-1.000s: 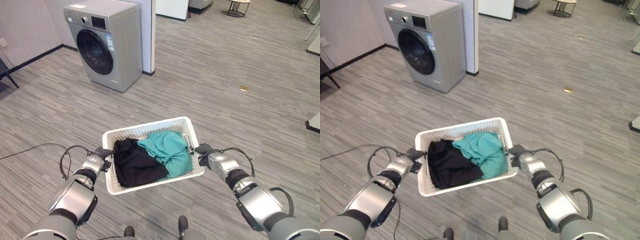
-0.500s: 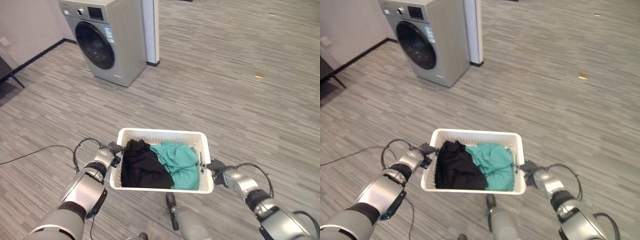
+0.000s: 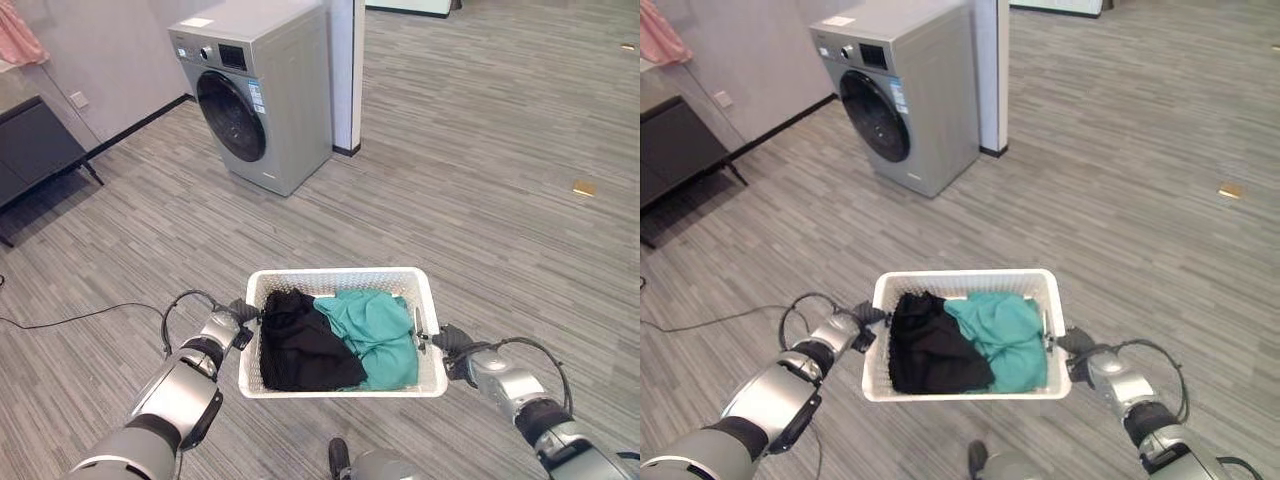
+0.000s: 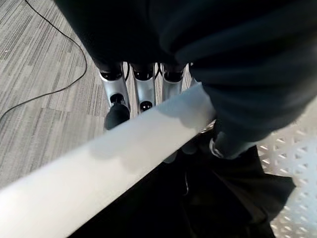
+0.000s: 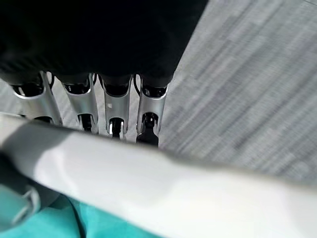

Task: Grab the laundry basket,head to the washer,open it,put in the laundry and shut it.

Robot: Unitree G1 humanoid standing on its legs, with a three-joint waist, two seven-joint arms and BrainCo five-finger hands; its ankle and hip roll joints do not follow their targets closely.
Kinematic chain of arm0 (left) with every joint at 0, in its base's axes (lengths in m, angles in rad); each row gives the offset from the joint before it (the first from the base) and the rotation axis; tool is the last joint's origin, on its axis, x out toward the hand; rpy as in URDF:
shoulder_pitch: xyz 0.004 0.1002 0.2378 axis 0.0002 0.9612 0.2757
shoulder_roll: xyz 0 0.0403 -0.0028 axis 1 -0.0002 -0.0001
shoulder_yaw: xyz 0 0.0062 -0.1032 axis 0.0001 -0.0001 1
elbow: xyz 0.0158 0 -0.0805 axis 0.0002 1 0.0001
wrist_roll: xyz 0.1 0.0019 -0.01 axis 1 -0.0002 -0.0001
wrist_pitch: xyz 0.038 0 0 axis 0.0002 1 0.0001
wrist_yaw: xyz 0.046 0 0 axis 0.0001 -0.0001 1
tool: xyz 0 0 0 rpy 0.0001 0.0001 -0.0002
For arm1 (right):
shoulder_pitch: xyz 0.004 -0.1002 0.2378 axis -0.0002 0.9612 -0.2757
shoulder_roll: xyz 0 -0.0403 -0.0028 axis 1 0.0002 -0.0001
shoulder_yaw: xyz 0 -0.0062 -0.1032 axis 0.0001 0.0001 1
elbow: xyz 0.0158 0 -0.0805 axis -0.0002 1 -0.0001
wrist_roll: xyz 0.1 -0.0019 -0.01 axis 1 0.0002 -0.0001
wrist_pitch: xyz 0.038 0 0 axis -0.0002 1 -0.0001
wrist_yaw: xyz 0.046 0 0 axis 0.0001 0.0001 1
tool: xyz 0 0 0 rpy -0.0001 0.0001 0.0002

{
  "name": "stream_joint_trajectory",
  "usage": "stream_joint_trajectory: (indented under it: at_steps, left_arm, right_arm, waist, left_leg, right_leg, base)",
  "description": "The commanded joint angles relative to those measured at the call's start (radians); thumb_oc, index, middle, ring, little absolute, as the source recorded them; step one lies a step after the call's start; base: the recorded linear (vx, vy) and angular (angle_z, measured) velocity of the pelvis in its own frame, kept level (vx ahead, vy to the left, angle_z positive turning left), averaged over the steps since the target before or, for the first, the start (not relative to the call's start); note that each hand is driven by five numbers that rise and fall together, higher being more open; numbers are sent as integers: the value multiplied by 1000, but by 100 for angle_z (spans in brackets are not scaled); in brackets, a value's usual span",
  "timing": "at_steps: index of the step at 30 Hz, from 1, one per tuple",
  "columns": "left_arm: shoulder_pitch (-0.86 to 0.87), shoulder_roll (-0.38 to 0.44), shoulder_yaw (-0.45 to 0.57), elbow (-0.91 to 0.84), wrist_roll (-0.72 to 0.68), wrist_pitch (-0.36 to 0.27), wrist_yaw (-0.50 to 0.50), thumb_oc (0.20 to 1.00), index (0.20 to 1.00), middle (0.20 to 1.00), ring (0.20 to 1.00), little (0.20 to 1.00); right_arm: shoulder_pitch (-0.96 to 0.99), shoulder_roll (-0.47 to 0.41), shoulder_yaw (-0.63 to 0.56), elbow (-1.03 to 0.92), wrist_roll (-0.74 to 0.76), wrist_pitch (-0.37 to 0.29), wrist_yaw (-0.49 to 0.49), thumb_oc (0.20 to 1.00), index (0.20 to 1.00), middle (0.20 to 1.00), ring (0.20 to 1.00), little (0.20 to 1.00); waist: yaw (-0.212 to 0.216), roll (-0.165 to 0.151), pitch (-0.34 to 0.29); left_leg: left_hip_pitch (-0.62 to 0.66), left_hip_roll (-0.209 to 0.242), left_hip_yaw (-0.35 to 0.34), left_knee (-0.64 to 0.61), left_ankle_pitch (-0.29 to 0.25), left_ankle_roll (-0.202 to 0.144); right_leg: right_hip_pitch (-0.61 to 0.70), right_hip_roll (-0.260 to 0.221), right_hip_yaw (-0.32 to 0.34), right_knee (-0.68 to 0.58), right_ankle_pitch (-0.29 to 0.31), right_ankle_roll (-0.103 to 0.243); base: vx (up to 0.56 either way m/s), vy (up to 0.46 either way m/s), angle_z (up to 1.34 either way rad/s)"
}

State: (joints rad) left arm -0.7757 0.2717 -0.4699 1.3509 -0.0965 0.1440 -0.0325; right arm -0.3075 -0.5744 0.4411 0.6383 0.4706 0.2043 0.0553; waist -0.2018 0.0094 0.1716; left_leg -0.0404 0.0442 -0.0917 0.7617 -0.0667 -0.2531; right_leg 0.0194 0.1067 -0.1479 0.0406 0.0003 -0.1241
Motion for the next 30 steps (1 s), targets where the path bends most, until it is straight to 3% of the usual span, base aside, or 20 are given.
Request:
stream_joint_trajectory:
  at_steps: [1,3,5,7,9,12,14,16,21,25,30]
  left_arm:
    - [-57,-9,-20,-31,42,-34,-12,200,200,200,200,200]
    - [-66,-19,-15,-34,53,-35,-2,200,200,200,200,200]
    - [-67,-23,-8,-39,53,-39,4,200,200,200,200,200]
    - [-59,-19,-2,-49,56,-41,5,200,200,200,200,200]
    - [-54,-19,3,-59,57,-46,1,200,200,200,200,200]
    - [-47,-9,6,-57,47,-49,-1,200,200,200,200,200]
    - [-31,-2,11,-44,31,-48,-4,200,200,200,200,200]
    - [-11,-7,27,-43,10,-52,-4,200,200,200,200,200]
    - [19,-28,14,-61,17,-56,-5,200,200,200,200,200]
    - [0,-16,8,-70,17,-65,18,200,200,200,200,200]
    - [-31,-15,-5,-69,15,-58,32,200,200,200,200,200]
  right_arm:
    - [17,21,-110,-188,48,-128,57,200,200,200,200,200]
    - [53,0,-146,-254,36,-142,51,200,200,200,200,200]
    - [86,-17,-171,-300,19,-159,48,200,200,200,200,200]
    - [114,-35,-196,-352,-20,-168,45,200,200,200,200,200]
    - [143,-53,-222,-398,-45,-173,49,200,200,200,200,200]
    - [135,-71,-224,-427,-59,-185,49,200,200,200,200,200]
    - [138,-74,-221,-461,-58,-175,59,200,200,200,200,200]
    - [174,-66,-240,-494,-46,-173,72,200,200,200,200,200]
    - [221,-27,-261,-456,-40,-163,75,200,200,200,200,200]
    - [150,32,-228,-378,-60,-172,25,200,200,200,200,200]
    - [90,99,-182,-341,-81,-164,8,200,200,200,200,200]
  waist:
    - [19,-36,-20]
    - [28,-52,-9]
    - [36,-60,2]
    - [45,-53,9]
    - [42,-49,14]
    - [50,-42,16]
    - [62,-33,10]
    - [60,-28,-3]
    - [72,-48,-17]
    - [81,-55,-8]
    - [98,-55,-7]
  left_leg:
    - [34,2,203,-231,156,128]
    - [-54,34,269,-331,65,166]
    - [-105,66,285,-440,64,170]
    - [-138,119,275,-585,161,153]
    - [-134,180,328,-724,225,130]
    - [-125,247,319,-782,263,118]
    - [-99,240,265,-727,247,112]
    - [-109,226,259,-689,232,111]
    - [-150,152,297,-571,146,145]
    - [-181,124,328,-487,75,173]
    - [-197,98,345,-451,29,196]
  right_leg:
    - [33,-72,40,-56,-8,153]
    - [53,-93,25,-46,-29,167]
    - [81,-100,23,-43,-48,175]
    - [118,-88,38,-44,-69,181]
    - [149,-87,47,-43,-96,188]
    - [182,-86,76,-14,-137,191]
    - [206,-90,124,10,-167,194]
    - [225,-112,139,10,-187,200]
    - [234,-207,153,-22,-169,241]
    - [205,-259,179,-30,-151,271]
    - [181,-295,186,-36,-129,296]
  base:
    - [187,-86,4]
    - [156,-19,25]
    - [177,19,17]
    - [236,67,-4]
    - [262,125,-14]
    - [294,189,-20]
    - [281,236,-56]
    - [256,292,-88]
    - [175,278,-25]
    - [76,239,-24]
    - [61,166,-17]
